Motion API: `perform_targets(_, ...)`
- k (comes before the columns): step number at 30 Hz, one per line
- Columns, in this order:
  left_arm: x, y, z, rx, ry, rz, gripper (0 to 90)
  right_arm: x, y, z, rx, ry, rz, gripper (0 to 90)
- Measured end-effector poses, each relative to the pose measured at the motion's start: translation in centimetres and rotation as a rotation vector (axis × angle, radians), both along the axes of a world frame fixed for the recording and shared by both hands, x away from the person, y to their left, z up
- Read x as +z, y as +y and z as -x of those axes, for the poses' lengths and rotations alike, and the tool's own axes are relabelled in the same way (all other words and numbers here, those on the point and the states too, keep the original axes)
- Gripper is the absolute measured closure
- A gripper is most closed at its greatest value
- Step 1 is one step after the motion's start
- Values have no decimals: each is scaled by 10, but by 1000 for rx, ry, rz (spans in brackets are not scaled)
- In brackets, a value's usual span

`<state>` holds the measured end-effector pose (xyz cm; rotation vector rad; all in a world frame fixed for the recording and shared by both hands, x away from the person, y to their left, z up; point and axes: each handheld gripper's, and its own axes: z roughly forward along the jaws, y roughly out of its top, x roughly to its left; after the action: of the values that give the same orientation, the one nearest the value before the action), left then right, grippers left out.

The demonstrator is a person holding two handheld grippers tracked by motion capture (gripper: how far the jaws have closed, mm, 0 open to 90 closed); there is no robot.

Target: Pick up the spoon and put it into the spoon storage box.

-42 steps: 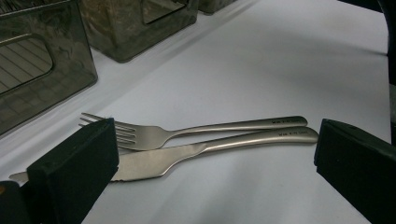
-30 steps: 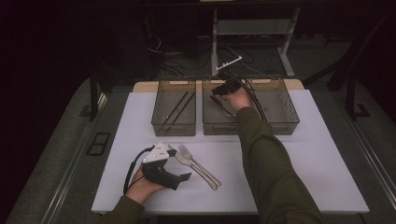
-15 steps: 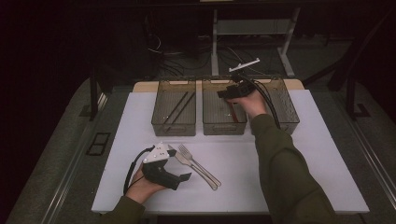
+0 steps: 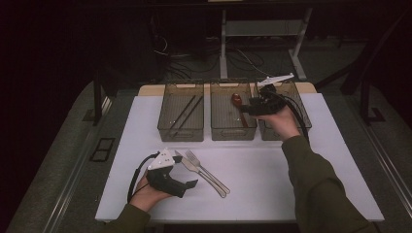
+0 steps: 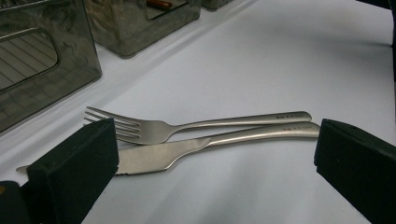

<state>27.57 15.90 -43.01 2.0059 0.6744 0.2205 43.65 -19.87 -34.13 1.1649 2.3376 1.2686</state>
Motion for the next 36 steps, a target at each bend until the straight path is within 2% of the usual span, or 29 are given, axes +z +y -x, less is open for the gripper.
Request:
perform_targets(10, -1, 4, 0, 16, 0, 4, 0, -7, -32, 37, 16, -40, -30, 358)
perform_targets(14, -1, 5, -1, 17, -1, 8, 0, -13, -42, 50, 19, -38, -42, 352)
perform_targets(17, -1, 4, -1, 13, -2, 2, 0, -18, -47, 60, 22, -48, -34, 350)
perform_targets(25, 0, 4, -1, 16, -4, -3, 0, -38, -62, 87, 37, -53, -39, 346)
perform_targets(31, 1, 4, 0, 18, -10, -6, 0, -50, -75, 102, 28, -27, -37, 337)
perform_targets(36, 1, 4, 1, 18, -10, -7, 0, -58, -81, 116, 37, -26, -34, 326)
